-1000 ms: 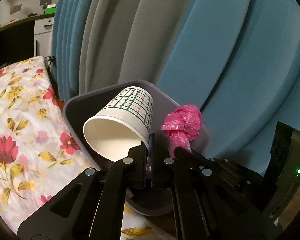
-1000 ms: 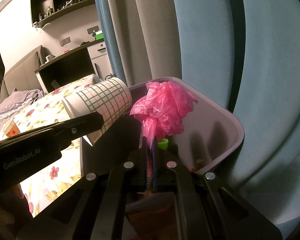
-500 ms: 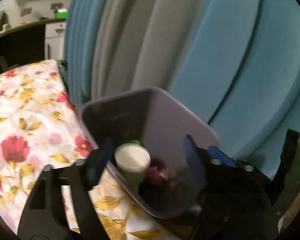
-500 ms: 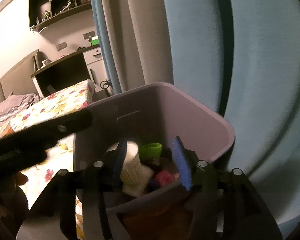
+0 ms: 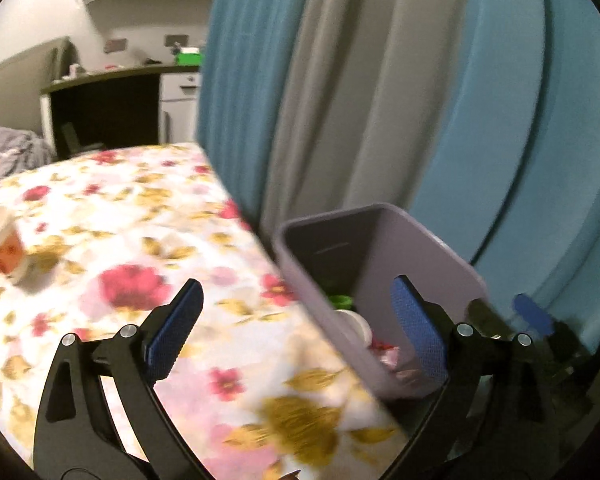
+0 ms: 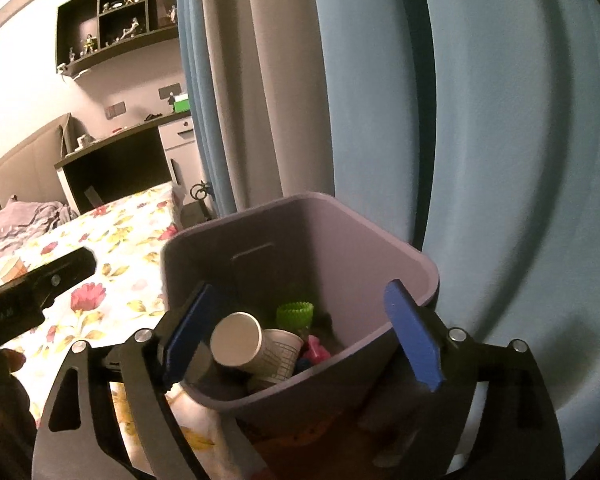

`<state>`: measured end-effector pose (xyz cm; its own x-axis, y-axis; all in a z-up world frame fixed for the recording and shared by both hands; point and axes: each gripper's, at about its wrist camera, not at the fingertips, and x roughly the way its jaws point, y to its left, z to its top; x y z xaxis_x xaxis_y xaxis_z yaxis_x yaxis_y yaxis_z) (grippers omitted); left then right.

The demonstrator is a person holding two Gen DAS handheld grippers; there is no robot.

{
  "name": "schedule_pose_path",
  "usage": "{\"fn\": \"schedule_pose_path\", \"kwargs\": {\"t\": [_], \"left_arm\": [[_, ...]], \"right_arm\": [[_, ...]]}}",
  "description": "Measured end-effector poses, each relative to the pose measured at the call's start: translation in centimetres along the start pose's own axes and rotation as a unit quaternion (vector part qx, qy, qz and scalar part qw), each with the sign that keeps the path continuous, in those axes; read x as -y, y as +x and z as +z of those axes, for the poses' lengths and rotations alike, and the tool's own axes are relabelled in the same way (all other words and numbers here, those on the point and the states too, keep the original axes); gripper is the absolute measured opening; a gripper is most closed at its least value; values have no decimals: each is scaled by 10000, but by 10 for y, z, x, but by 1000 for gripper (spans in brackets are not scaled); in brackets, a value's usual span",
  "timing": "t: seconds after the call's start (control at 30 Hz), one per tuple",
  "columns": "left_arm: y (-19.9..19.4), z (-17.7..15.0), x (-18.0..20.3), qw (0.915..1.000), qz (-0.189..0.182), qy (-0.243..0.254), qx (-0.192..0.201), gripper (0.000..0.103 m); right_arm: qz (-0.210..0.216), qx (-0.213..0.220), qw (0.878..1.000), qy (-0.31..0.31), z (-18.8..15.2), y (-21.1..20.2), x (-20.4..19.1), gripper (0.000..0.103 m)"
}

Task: Collect trash
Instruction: 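Move both open tools back over the remaining trash on the bed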

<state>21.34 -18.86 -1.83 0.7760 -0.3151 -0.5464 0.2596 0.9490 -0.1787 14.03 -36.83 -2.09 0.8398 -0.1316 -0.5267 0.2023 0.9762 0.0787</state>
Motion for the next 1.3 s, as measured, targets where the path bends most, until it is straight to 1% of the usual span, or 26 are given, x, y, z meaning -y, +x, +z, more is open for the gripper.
{"fn": "schedule_pose_path", "kwargs": {"t": [0.1, 0.2, 0.37, 0.43, 0.53, 0.63, 0.73, 0.8, 0.87, 0.93, 1.03, 1.13, 1.23, 1.27, 1.3], "left_arm": [[-17, -3, -21, 9989, 466, -30, 100, 93], [-33, -7, -48, 9951, 976, -60, 112, 93], [-66, -12, -106, 9877, 1502, -402, 140, 93], [-81, -14, -136, 9824, 1766, -588, 144, 93], [-99, -19, -170, 9735, 2171, -707, 153, 93], [-113, -27, -206, 9630, 2552, -862, 80, 93], [-128, -37, -244, 9501, 2935, -1054, 2, 93], [-131, -41, -263, 9437, 3100, -1149, -39, 93], [-132, -46, -280, 9398, 3182, -1236, -124, 93], [-128, -49, -296, 9408, 3141, -1246, -278, 93], [-119, -53, -317, 9413, 3050, -1391, -392, 93], [-108, -53, -330, 9411, 2986, -1507, -495, 93], [-100, -53, -336, 9413, 2969, -1522, -507, 93], [-96, -52, -338, 9415, 2971, -1501, -528, 90], [-94, -52, -339, 9421, 2955, -1485, -551, 84]], "right_arm": [[92, 75, 9999, 2, 1, -8, -11, 86], [240, 134, 9996, -77, -1, -16, -27, 86], [556, 132, 9979, -306, -2, -23, -61, 86], [673, 122, 9968, -404, -3, -24, -76, 86], [901, 76, 9945, -529, -6, -27, -101, 86], [1177, -19, 9907, -678, -9, -26, -129, 86], [1368, -85, 9872, -816, -13, -28, -155, 86], [1501, -126, 9844, -908, -15, -28, -173, 86], [1624, -176, 9816, -991, -17, -29, -190, 86], [1766, -227, 9778, -1104, -19, -28, -208, 86], [1880, -255, 9730, -1311, -20, -23, -235, 86], [2029, -303, 9686, -1402, -19, -17, -258, 86], [2141, -375, 9654, -1439, -19, -11, -277, 86], [2177, -398, 9643, -1456, -20, -9, -284, 86], [2195, -424, 9634, -1481, -21, -6, -292, 86]]}}
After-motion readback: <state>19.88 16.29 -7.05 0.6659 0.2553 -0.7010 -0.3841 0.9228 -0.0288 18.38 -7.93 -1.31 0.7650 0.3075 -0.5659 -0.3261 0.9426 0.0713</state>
